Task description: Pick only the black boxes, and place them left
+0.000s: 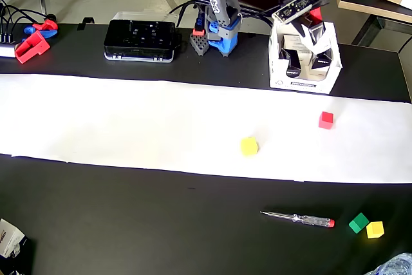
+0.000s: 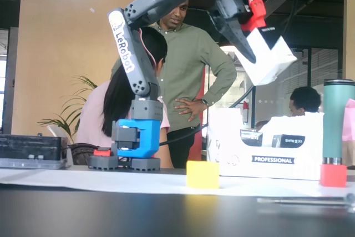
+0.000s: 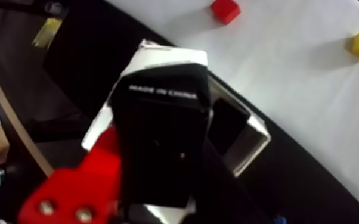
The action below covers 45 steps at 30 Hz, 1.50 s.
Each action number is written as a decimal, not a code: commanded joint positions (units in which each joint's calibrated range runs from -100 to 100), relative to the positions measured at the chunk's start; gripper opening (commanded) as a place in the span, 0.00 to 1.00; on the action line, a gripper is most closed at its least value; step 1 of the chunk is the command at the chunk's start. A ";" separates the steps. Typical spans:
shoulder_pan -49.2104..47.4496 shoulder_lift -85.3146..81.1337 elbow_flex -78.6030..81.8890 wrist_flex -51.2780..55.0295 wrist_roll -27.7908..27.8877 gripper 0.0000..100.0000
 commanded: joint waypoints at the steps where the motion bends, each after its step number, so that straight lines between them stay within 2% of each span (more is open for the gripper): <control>1: -10.40 -4.80 2.65 0.13 -1.52 0.05; 8: -15.95 -4.80 16.84 -0.59 -1.05 0.08; 10: -16.55 -5.12 18.08 -0.67 -0.95 0.16; 13: -16.03 -5.20 17.99 -0.82 -0.21 0.36; 16: -14.91 -6.30 17.28 -1.06 4.84 0.48; 21: -7.80 -12.70 17.72 -4.48 13.48 0.50; 26: 4.06 -20.05 19.32 -15.93 16.84 0.50; 28: 9.69 -22.42 21.00 -21.17 17.48 0.47; 30: 14.37 -24.00 22.42 -25.47 17.95 0.39; 37: 34.55 -25.74 24.28 -35.88 18.05 0.02; 45: 54.99 -26.06 30.31 -49.71 18.05 0.00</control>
